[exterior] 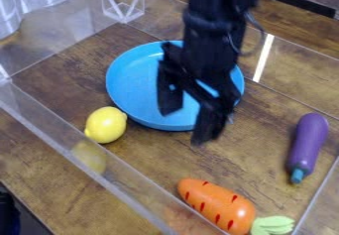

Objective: Move the carrot to the left side

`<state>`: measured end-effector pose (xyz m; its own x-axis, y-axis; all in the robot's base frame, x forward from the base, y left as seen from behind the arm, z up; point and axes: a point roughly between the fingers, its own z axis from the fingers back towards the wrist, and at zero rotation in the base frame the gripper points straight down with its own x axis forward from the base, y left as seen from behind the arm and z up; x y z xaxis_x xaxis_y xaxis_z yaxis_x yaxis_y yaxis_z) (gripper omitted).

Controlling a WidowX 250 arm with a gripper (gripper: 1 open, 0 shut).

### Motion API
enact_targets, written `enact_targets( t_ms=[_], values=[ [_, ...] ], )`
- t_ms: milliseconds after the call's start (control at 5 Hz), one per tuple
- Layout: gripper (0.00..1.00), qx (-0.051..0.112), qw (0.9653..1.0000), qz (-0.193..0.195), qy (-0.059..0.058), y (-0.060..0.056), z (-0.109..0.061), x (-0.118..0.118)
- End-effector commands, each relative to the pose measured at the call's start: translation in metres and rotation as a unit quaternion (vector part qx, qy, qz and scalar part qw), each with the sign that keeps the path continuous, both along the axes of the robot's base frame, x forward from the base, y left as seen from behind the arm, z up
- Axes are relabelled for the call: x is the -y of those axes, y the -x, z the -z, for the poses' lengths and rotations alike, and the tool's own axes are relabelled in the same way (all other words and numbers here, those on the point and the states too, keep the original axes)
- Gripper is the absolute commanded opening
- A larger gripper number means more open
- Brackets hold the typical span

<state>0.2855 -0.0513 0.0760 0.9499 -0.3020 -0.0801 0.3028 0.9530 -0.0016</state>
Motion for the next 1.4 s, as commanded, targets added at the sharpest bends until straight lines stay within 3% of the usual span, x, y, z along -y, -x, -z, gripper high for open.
enact_targets(
  t_ms=[0, 200, 600, 1200],
  values=[
    [1.00, 0.029, 0.9969, 0.073, -0.009, 0.005, 0.009, 0.027],
    [1.00, 0.028, 0.9922, 0.120, -0.020, 0.015, 0.030, 0.051],
    [1.00, 0.019, 0.9893, 0.143, -0.019, 0.013, 0.055, 0.061],
    [1.00, 0.017, 0.9845, 0.174, 0.001, 0.011, 0.054, 0.077]
  ],
)
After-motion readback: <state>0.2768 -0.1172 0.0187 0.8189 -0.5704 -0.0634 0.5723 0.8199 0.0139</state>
